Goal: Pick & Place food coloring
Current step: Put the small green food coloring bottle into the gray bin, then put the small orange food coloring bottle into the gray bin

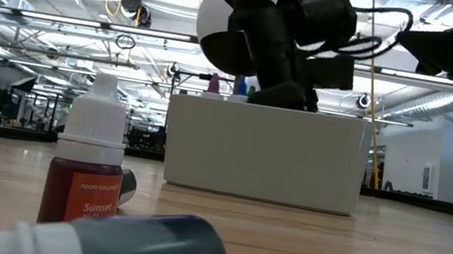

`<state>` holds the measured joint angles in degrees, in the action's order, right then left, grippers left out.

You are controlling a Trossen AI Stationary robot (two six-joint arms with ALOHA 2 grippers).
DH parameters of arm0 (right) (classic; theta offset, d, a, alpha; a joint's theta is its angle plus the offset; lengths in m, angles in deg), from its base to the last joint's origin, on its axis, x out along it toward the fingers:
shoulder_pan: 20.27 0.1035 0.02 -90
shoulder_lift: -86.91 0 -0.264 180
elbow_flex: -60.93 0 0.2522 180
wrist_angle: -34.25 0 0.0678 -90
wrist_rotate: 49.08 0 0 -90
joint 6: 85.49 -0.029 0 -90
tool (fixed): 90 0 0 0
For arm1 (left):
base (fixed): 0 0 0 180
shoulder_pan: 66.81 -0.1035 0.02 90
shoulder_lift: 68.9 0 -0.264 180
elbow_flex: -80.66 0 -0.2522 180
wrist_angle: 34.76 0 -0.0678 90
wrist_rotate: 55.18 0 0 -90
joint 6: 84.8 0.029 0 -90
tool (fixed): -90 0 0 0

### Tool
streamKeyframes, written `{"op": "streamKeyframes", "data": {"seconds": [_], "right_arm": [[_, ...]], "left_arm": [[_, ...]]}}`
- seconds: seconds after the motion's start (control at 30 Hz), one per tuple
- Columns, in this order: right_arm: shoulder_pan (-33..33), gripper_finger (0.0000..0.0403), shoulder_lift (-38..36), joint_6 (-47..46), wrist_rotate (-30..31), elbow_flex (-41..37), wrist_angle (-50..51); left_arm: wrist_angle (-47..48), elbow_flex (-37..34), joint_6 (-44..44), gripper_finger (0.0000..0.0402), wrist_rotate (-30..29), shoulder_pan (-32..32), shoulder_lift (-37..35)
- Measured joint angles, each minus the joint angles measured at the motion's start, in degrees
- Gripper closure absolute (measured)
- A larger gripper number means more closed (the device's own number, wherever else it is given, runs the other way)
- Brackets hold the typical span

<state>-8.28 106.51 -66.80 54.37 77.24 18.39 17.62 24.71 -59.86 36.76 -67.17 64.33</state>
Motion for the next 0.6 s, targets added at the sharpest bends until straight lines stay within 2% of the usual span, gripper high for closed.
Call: {"op": "streamKeyframes", "data": {"seconds": [0.1, 0.4, 0.5, 0.6], "right_arm": [[0.0, 0.0403, 0.0, 0.0, 0.0, 0.0, 0.2], [0.0, 0.0403, 0.0, -0.2, 0.0, 0.0, 0.3], [0.0, 0.0403, 0.0, -0.2, 0.0, 0.0, 0.3], [0.0, 0.0403, 0.0, -0.2, 0.0, 0.0, 0.3]], "left_arm": [[-0.9, 0.0, -0.2, 0.0324, 0.0, 0.0, -0.2], [0.0, 1.6, -0.2, 0.0247, -2.6, 0.1, -0.2], [3.8, 6.1, 0.9, 0.0237, -5.4, 0.5, -0.2], [14.2, 14.5, 2.0, 0.0233, -9.1, 1.4, -0.2]]}}
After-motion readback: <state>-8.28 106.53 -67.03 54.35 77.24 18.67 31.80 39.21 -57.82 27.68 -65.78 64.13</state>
